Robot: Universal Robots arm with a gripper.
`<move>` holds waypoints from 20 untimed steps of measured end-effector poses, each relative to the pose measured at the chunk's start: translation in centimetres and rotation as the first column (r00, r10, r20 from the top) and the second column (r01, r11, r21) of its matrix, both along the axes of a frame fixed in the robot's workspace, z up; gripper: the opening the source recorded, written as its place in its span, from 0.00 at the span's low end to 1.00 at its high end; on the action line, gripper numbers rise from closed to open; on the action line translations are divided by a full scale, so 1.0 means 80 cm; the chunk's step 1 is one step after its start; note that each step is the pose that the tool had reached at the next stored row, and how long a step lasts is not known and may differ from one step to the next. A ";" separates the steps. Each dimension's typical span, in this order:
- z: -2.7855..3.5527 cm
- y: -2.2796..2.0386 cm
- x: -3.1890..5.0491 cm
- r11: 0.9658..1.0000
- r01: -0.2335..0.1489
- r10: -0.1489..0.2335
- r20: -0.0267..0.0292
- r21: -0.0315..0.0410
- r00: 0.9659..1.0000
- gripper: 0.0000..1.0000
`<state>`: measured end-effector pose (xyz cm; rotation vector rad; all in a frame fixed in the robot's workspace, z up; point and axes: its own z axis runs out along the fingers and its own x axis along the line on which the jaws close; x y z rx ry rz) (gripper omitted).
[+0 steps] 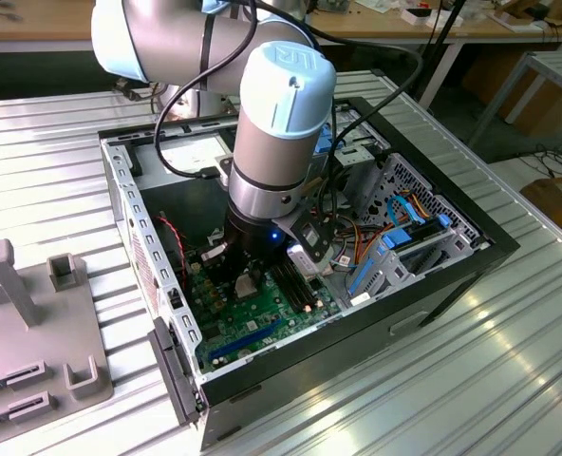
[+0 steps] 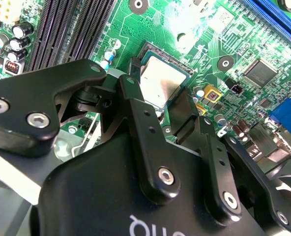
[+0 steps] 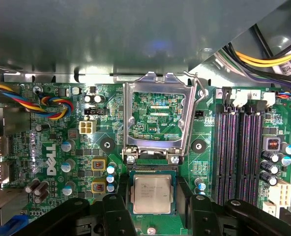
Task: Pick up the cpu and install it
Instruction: 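Place the cpu into insertion slot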
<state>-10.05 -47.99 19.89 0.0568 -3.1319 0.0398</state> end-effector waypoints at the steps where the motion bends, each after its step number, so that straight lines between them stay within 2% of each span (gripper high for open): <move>1: 0.0001 0.0000 0.000 1.000 0.000 0.000 0.000 0.000 1.000 0.47; 20: 0.0001 0.0000 0.000 1.000 0.000 0.000 0.000 -0.001 1.000 0.47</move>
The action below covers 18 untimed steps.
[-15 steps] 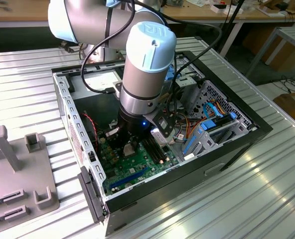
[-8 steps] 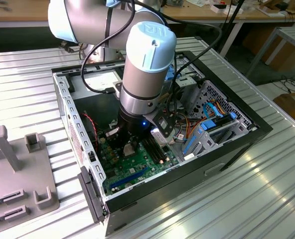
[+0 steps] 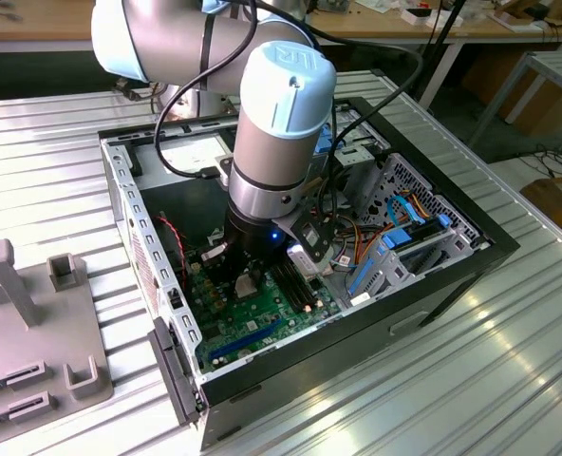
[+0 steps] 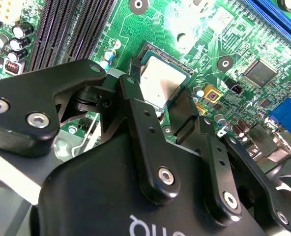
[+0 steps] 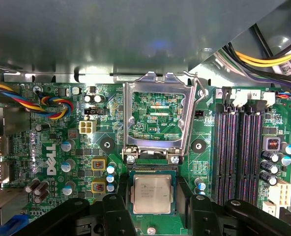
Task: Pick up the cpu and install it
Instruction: 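Place the cpu into insertion slot, then close the cpu cover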
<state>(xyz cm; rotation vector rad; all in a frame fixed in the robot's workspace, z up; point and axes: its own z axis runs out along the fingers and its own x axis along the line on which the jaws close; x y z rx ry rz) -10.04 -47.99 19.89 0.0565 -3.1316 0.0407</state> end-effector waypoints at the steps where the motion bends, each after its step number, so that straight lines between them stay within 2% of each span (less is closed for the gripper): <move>1: 0.0000 0.0000 0.001 1.000 0.000 0.000 0.000 0.000 1.000 0.47; 2: -0.0003 0.0000 0.002 1.000 0.000 0.000 0.001 0.000 1.000 0.48; 3: -0.0001 0.0000 0.002 1.000 0.000 0.000 0.000 0.000 1.000 0.54; 4: 0.0000 0.0000 0.002 1.000 0.000 0.000 0.000 0.000 1.000 0.54; 5: 0.0000 0.0000 0.002 1.000 0.000 0.000 0.000 0.000 1.000 0.61; 6: 0.0000 0.0000 0.002 1.000 0.000 0.000 0.000 0.000 1.000 0.61; 7: 0.0152 0.0000 0.002 1.000 0.000 0.000 -0.002 0.000 1.000 0.61; 8: 0.0256 0.0000 0.002 1.000 0.000 0.000 -0.004 0.000 1.000 0.34; 9: 0.0260 0.0000 0.002 1.000 0.000 0.000 -0.005 0.000 1.000 0.11; 18: 0.0280 0.0000 0.002 1.000 0.000 0.000 -0.006 0.000 1.000 0.11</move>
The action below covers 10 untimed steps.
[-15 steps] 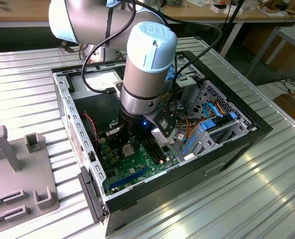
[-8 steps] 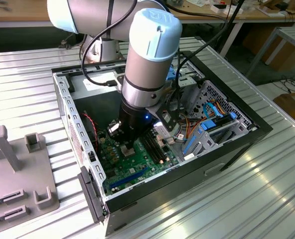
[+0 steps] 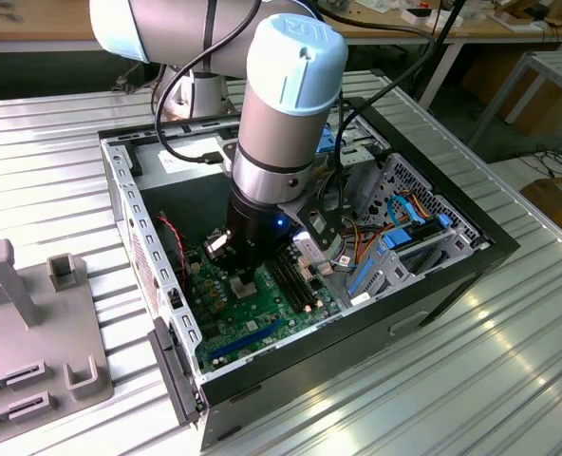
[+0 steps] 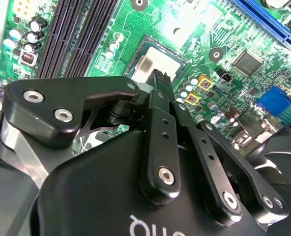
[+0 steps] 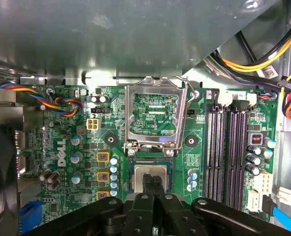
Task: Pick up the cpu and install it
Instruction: 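Close the cpu cover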
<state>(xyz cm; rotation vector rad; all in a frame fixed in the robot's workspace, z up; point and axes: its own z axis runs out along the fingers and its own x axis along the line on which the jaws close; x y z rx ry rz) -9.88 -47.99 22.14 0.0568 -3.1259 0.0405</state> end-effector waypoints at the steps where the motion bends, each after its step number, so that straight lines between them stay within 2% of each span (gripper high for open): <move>1: 0.0002 0.0000 0.000 1.000 0.000 0.000 0.000 0.000 1.000 0.11; 3: 0.0099 0.0000 0.000 1.000 0.000 0.000 -0.006 0.000 1.000 0.11; 10: 0.0108 0.0000 0.000 1.000 0.000 0.000 -0.007 0.000 1.000 0.11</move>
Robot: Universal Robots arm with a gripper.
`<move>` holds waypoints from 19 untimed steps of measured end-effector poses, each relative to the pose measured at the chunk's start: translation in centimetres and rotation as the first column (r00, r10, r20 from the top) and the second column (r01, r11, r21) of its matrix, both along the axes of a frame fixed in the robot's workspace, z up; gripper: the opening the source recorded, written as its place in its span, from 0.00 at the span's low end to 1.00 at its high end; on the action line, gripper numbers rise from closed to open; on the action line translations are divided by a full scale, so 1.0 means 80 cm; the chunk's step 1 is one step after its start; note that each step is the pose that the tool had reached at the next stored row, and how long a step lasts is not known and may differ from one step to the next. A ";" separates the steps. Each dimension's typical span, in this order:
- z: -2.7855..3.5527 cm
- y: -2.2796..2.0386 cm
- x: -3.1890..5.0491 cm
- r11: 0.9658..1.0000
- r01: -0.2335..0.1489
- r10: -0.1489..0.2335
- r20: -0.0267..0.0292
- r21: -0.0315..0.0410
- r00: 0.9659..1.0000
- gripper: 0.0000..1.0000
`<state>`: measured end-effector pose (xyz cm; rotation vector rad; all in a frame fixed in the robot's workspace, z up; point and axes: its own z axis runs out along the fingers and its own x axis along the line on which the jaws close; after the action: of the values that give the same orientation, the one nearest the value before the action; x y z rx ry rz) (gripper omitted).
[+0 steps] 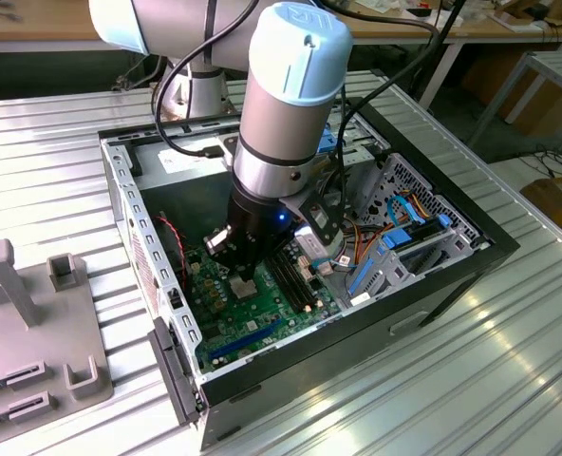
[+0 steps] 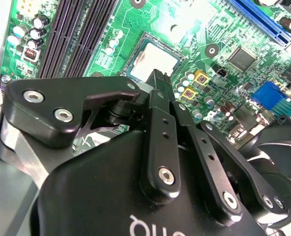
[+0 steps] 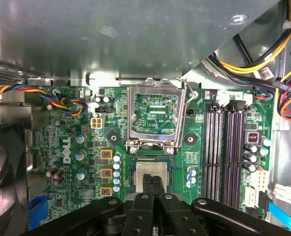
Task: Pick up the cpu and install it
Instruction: 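Close the cpu cover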
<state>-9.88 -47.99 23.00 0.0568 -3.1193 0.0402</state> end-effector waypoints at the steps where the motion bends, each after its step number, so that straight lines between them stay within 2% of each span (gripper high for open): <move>1: 0.0001 0.0000 0.000 1.000 0.000 0.000 0.000 0.000 1.000 0.11; 5: 0.0017 0.0000 0.000 1.000 0.000 0.000 0.000 0.000 1.000 0.11; 13: 0.0259 0.0017 0.002 1.000 0.000 0.000 0.000 -0.002 1.000 0.11; 15: 0.0265 0.0040 0.002 1.000 -0.002 0.002 0.000 -0.004 1.000 0.11; 16: 0.0265 0.0043 0.003 1.000 -0.008 0.008 0.000 -0.005 1.000 0.11; 19: 0.0262 0.0043 0.003 0.998 -0.061 0.061 0.000 -0.005 0.998 0.11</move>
<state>-9.66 -47.64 25.09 0.1524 -3.1170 0.0483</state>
